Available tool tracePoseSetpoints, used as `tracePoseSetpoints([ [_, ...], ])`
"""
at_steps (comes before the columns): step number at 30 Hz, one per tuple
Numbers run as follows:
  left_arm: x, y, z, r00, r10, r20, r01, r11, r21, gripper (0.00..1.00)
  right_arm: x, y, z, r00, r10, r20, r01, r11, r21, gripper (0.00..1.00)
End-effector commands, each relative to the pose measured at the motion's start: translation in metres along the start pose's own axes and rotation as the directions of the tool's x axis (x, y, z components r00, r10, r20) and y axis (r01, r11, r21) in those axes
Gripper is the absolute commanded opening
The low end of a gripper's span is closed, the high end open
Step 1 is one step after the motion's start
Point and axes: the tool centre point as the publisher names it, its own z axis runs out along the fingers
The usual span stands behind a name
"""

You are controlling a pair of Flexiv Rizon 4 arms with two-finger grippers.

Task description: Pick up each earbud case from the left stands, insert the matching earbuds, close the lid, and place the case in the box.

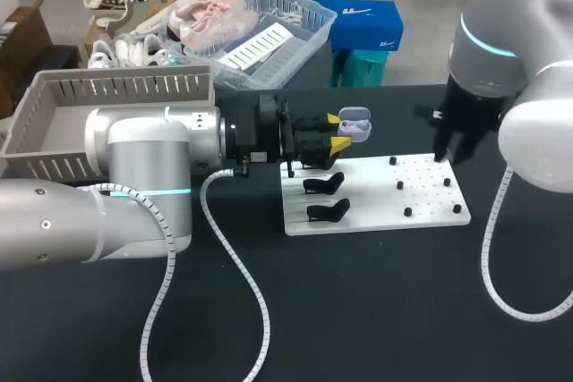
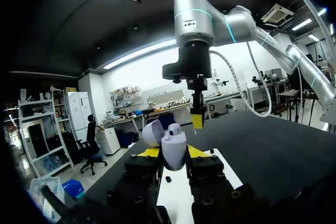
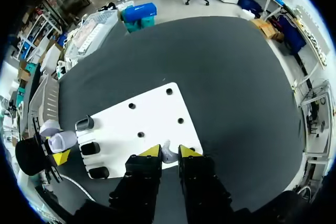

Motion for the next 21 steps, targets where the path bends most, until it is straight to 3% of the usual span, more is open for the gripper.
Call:
tracePoseSetpoints([
  [1,0.0,0.0,0.001,1.0,0.001,0.0,-0.001,1.0,-0.003,0.0,0.018,-0.008,-0.012,0.999,-0.039,0.038,0.038,0.999,0.005,0.0],
  [9,0.0,0.0,0.001,1.0,0.001,0.0,-0.001,1.0,-0.003,0.0,0.035,-0.001,-0.026,0.987,-0.156,0.032,0.157,0.988,-0.006,0.0],
  [21,0.0,0.0,0.001,1.0,0.001,0.0,-0.001,1.0,-0.003,0.0,0.042,0.036,-0.049,0.943,-0.326,0.061,0.328,0.945,-0.02,0.0],
])
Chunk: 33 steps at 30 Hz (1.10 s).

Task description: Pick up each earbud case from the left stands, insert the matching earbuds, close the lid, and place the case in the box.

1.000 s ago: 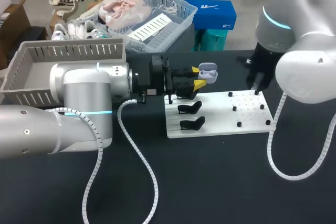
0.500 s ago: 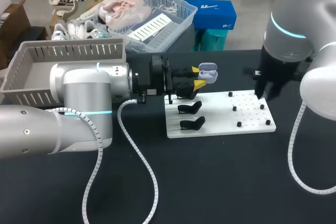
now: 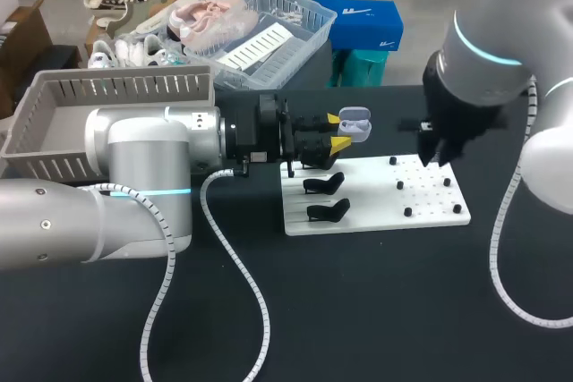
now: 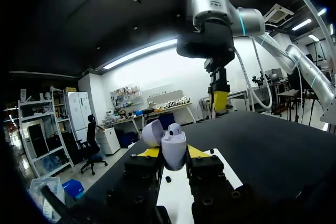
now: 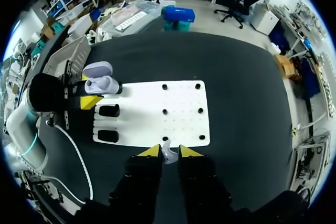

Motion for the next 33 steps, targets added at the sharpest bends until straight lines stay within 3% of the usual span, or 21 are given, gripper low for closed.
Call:
tracePoseSetpoints([
  [1,0.0,0.0,0.001,1.0,0.001,-0.001,-0.001,1.0,-0.003,0.0,-0.003,0.013,-0.007,1.0,-0.021,0.0,0.021,1.0,0.015,0.0],
  [15,0.0,0.0,0.001,1.0,0.001,-0.001,-0.001,1.0,-0.003,0.0,-0.032,0.053,-0.025,0.991,-0.129,0.025,0.13,0.991,-0.032,0.0],
  [24,0.0,0.0,0.001,1.0,0.001,-0.001,-0.001,1.0,-0.003,0.0,-0.051,0.069,-0.019,0.986,-0.166,0.01,0.166,0.986,-0.022,0.0],
  [33,0.0,0.0,0.001,1.0,0.001,-0.001,-0.001,1.0,-0.003,0.0,-0.071,0.078,-0.014,0.977,-0.211,0.024,0.213,0.974,-0.074,0.0],
])
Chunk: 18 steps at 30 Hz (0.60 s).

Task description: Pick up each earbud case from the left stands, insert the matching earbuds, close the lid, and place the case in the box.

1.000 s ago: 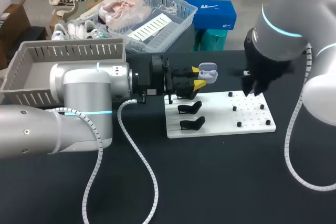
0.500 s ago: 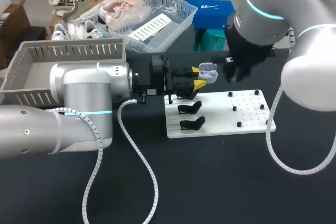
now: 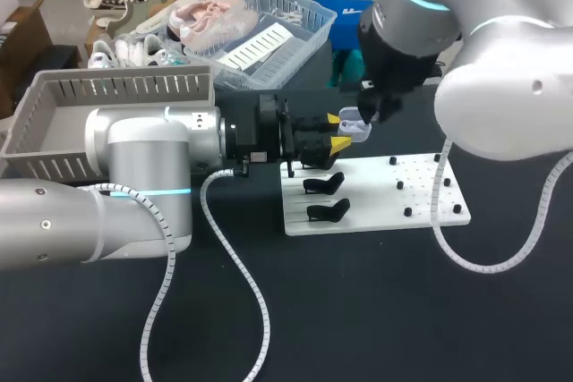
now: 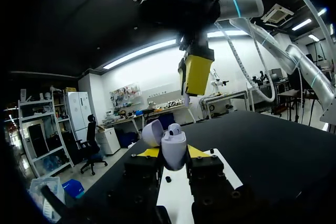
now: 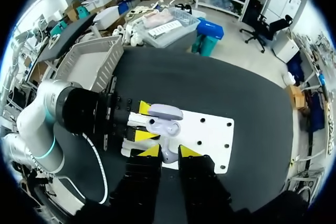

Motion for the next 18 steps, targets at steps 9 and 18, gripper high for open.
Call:
tracePoseSetpoints([
  [9,0.0,0.0,0.001,1.0,0.001,0.0,-0.001,1.0,-0.003,0.0,-0.015,-0.002,0.008,0.998,-0.051,-0.043,0.049,0.998,-0.043,0.0],
  [18,0.0,0.0,0.001,1.0,0.001,0.0,-0.001,1.0,-0.003,0.0,-0.015,0.009,0.011,0.993,-0.105,-0.058,0.101,0.993,-0.065,0.0],
])
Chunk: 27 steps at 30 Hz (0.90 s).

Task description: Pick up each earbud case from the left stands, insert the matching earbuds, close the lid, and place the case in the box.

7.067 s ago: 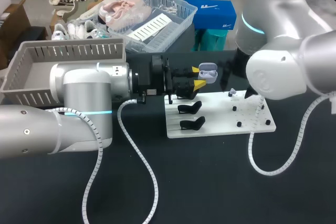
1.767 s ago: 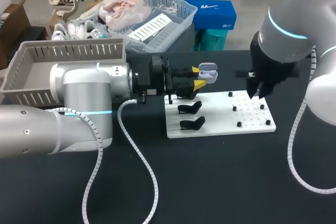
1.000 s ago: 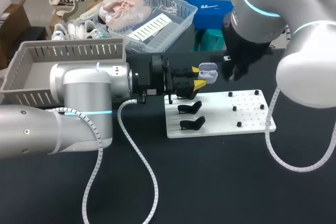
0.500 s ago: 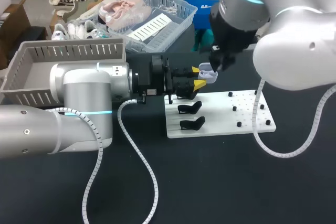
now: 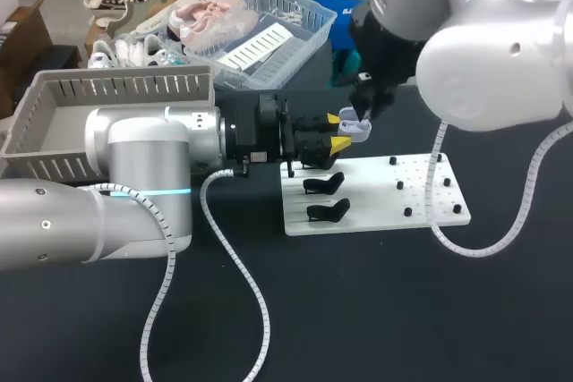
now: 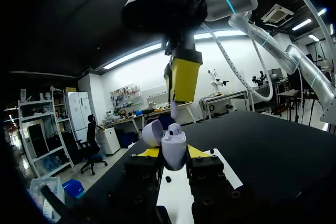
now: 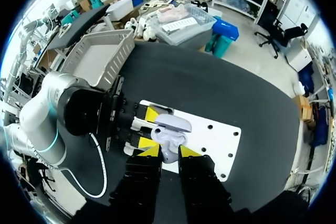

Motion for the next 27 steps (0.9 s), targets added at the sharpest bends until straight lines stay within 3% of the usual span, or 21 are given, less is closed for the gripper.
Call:
tracePoseSetpoints([
  [1,0.0,0.0,0.001,1.0,0.001,0.0,-0.001,1.0,-0.003,0.0,-0.003,0.005,0.003,1.0,-0.012,-0.015,0.012,1.0,0.003,0.0],
  [27,0.0,0.0,0.001,1.0,0.001,0.0,-0.001,1.0,-0.003,0.0,-0.004,0.014,0.014,0.999,-0.021,-0.041,0.021,1.0,0.0,0.0],
])
